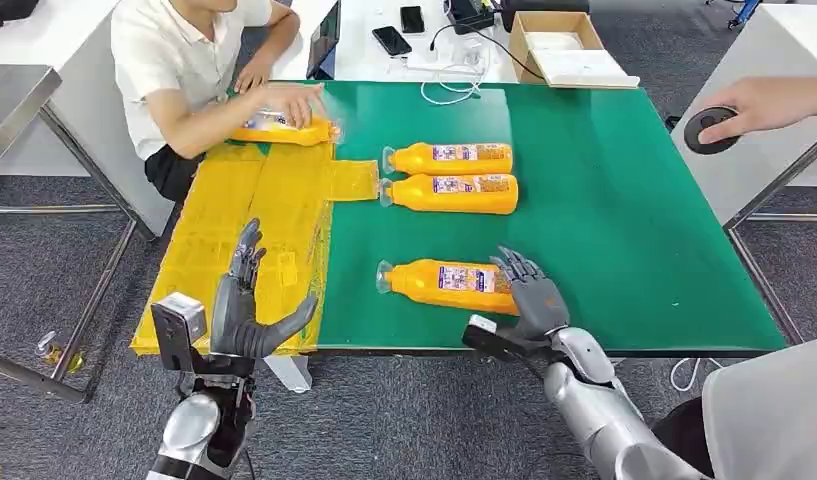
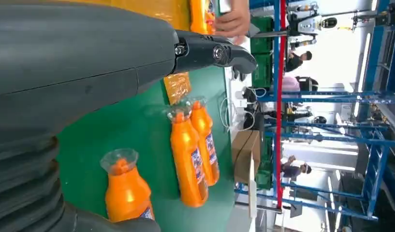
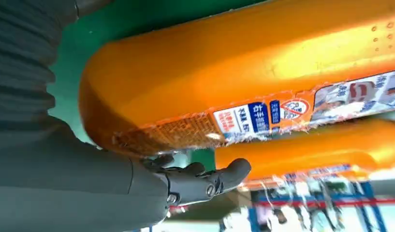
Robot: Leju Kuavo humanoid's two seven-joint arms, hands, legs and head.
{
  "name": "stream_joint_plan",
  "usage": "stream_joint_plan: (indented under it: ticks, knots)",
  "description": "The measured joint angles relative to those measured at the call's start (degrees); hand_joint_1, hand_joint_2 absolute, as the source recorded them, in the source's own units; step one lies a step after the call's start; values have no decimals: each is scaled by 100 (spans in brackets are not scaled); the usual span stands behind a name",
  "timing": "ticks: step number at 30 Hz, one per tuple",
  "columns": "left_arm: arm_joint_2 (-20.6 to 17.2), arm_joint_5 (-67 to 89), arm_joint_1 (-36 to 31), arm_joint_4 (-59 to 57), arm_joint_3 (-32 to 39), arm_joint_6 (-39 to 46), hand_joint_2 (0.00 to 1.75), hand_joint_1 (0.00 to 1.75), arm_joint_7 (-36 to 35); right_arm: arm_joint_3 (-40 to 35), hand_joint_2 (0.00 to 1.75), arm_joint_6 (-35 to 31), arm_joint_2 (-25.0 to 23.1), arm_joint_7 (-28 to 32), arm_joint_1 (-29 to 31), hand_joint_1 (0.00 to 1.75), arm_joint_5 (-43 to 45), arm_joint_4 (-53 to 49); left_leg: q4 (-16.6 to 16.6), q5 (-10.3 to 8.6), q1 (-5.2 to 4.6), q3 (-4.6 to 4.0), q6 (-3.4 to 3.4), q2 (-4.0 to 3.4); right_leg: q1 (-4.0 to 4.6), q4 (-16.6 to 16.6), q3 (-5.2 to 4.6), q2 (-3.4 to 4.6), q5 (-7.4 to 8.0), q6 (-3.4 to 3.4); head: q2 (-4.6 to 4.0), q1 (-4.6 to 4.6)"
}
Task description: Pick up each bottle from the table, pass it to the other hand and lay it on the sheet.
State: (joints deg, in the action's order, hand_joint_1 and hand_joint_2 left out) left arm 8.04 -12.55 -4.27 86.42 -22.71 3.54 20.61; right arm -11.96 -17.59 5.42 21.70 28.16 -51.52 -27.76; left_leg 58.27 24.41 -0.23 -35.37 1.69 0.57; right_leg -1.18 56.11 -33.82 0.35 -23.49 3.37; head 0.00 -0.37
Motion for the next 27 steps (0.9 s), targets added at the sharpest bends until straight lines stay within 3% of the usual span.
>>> stream_joint_plan:
  ticks: [7,8,9,10,12,15,16,19,27]
  knots:
    - [7,-109,-155,-190,-81,-164,175,0,-243,2,175,745,-46,-1023,321,0,33,332,0,0,0,8,0,-4,0,-1,4,1,0,0,0,2]
    - [7,-116,-168,-208,-85,-170,175,0,-251,2,175,835,-44,-1139,364,28,64,374,0,0,0,10,0,-7,0,-1,4,1,0,0,0,2]
    - [7,-147,-186,-225,-90,-195,175,0,-280,2,175,944,-46,-1275,409,113,85,420,0,0,0,13,0,-10,0,-3,6,2,1,0,0,2]
    - [7,-190,-207,-245,-98,-236,175,0,-297,4,175,1043,-48,-1386,446,143,103,448,0,1,0,19,0,-10,0,-4,9,2,1,0,0,0]
    - [7,-289,-241,-289,-129,-330,175,0,-354,15,175,1221,-46,-1586,511,159,139,522,0,1,0,31,0,-7,0,-5,18,2,0,-1,0,0]
    - [7,-435,-345,-406,-155,-478,175,0,-411,31,175,1425,-37,-1809,607,159,155,616,0,1,0,48,0,-9,0,-6,33,3,1,-1,0,2]
    - [7,-481,-380,-435,-164,-501,175,0,-420,42,175,1444,-28,-1862,625,171,157,640,0,1,0,53,1,-8,0,-7,38,3,1,-1,0,0]
    - [7,-522,-440,-487,-170,-542,175,0,-444,57,175,1468,-22,-1930,673,175,162,713,0,-4,-1,65,6,-3,0,-8,40,1,1,-1,0,2]
    - [7,-533,-490,-540,-173,-555,175,0,-446,157,175,1490,-13,-1803,721,175,223,795,0,-4,-1,73,7,-2,0,-7,67,1,2,2,0,0]
